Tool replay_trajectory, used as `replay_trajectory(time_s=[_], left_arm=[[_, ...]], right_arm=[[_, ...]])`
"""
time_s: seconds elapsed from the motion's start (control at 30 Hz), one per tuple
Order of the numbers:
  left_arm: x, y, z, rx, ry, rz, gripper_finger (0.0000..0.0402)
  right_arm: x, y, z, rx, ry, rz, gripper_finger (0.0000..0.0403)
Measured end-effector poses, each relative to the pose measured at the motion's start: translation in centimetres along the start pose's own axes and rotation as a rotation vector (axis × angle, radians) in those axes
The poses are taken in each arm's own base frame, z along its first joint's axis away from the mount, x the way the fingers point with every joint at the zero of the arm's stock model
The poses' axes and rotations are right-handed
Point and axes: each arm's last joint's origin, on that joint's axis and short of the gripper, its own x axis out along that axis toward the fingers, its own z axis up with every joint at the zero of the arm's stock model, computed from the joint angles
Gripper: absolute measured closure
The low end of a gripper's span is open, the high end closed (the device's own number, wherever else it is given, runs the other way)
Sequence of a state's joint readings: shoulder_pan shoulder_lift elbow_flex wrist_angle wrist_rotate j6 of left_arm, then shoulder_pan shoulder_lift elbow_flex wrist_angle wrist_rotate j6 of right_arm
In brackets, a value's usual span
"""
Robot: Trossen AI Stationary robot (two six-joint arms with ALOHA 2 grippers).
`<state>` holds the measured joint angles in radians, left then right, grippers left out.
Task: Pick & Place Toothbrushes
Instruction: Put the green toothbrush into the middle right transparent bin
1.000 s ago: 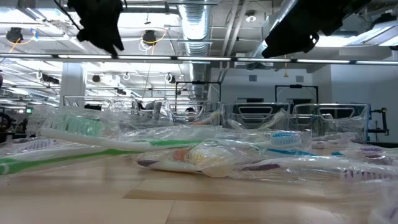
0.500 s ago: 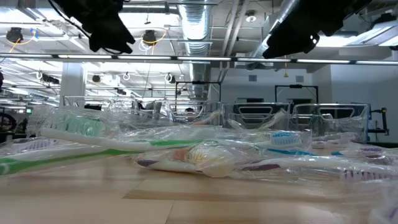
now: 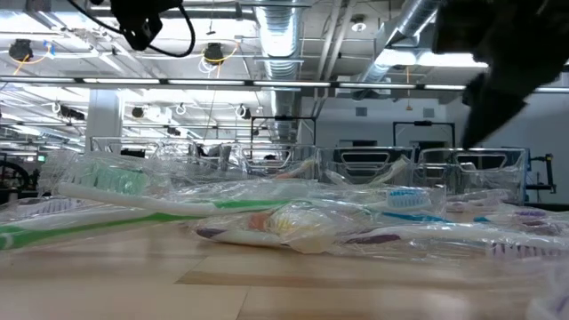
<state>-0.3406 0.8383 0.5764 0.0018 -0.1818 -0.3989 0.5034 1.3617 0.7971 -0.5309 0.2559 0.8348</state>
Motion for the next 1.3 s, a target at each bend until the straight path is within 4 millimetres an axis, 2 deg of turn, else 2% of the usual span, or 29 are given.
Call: replay_trajectory(time_s=[0.2, 0.4, 0.6, 0.87, 1.17, 1.3], left_arm=[[0.1, 0.0, -1.1, 0.009, -0.005, 0.03, 0.0224], [0.3, 0.4, -1.9, 0.008, -0.017, 0.058, 0.0224], [0.4, 0.6, -2.4, 0.004, -0.033, 0.052, 0.0224], [0.4, 0.7, -2.7, 0.003, -0.036, 0.051, 0.0224], [0.4, 0.7, -2.7, 0.002, -0.038, 0.05, 0.0224], [0.4, 0.7, -2.6, 0.003, -0.042, 0.048, 0.0224]], right_arm=[[-0.2, -0.8, -1.5, 0.188, 0.16, -0.082, 0.0171], [-1.0, -2.4, -3.2, 0.315, 0.292, -0.298, 0.0171], [-1.8, -3.8, -4.0, 0.429, 0.341, -0.494, 0.0171], [-0.8, -4.0, -3.3, 0.416, 0.314, -0.416, 0.0171], [0.8, -6.9, -4.4, 0.475, 0.349, -0.516, 0.0185], [1.7, -7.6, -4.4, 0.477, 0.333, -0.483, 0.0193]])
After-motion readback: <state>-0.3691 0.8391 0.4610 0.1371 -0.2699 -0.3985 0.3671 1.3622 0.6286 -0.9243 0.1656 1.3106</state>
